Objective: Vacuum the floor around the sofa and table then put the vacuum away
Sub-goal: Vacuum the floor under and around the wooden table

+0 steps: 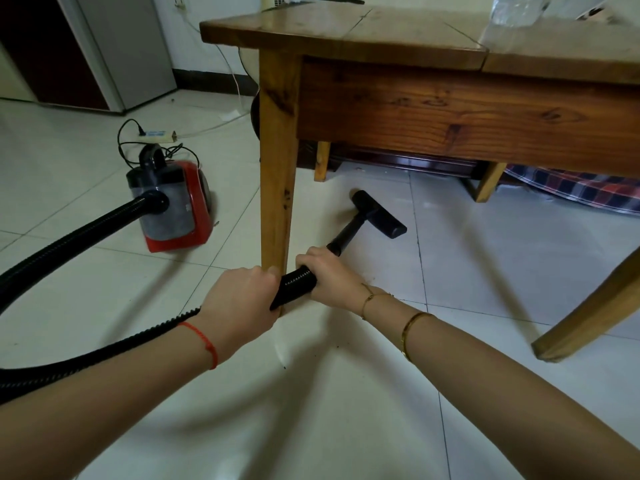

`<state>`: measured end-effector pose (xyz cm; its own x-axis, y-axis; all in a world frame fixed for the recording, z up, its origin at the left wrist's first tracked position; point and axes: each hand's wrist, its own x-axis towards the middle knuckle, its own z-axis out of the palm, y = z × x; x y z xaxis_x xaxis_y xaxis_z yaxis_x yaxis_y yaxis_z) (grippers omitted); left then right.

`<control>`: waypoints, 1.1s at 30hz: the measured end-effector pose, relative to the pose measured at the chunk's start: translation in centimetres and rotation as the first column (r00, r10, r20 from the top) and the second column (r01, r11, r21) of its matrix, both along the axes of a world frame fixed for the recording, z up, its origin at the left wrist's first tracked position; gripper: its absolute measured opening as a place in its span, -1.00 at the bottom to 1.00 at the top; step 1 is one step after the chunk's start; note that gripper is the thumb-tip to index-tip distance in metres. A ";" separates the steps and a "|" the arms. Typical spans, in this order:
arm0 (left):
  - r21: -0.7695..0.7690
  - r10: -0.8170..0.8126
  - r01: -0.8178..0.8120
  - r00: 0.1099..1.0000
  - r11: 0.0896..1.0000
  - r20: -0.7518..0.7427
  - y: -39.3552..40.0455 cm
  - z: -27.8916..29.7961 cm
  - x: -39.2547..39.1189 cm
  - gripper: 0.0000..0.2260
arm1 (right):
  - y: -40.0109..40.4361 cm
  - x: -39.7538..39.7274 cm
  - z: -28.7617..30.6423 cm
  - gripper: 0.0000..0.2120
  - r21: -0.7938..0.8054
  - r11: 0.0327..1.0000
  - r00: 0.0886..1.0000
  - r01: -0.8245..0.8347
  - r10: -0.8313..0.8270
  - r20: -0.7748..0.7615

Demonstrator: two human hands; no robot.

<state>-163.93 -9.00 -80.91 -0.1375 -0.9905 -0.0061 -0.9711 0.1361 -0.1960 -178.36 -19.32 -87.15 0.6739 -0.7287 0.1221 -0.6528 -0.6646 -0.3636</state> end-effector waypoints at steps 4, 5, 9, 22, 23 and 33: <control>-0.010 0.002 -0.002 1.000 1.000 -0.022 -2.2 -0.8 -1.8 -0.84 | -2.2 -1.8 -0.5 -0.80 -0.012 0.999 0.999 0.043 -0.043 -0.029; -0.013 0.002 -0.002 1.000 1.000 -0.030 -3.0 -1.1 -2.4 -0.84 | -3.0 -2.4 -0.8 -0.77 -0.014 0.998 0.998 0.055 -0.056 -0.038; -0.017 -0.007 0.006 0.997 1.000 -0.082 -6.3 -2.5 -5.3 -0.84 | -5.8 -5.3 -1.5 -0.73 0.005 0.994 0.993 0.112 -0.112 -0.044; -0.039 -0.066 0.061 0.989 0.997 -0.135 -14.4 -5.6 -15.5 -0.79 | -11.8 -15.1 -3.2 -0.84 0.018 0.946 0.940 0.324 -0.320 -0.117; -0.041 -0.073 0.068 0.988 0.997 -0.134 -14.6 -5.7 -15.7 -0.79 | -11.9 -15.4 -3.3 -0.84 0.012 0.944 0.938 0.329 -0.325 -0.122; -0.075 -0.099 0.091 0.989 0.993 -0.108 -12.4 -4.5 -12.6 -0.78 | -10.1 -12.8 -3.3 -0.87 -0.014 0.968 0.968 0.249 -0.249 0.011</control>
<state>-176.55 -21.42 -85.46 -0.2268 -0.9704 0.0827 -0.9708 0.2185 -0.0991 -191.14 -29.45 -90.41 0.4702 -0.8715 0.1392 -0.7953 -0.4868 -0.3612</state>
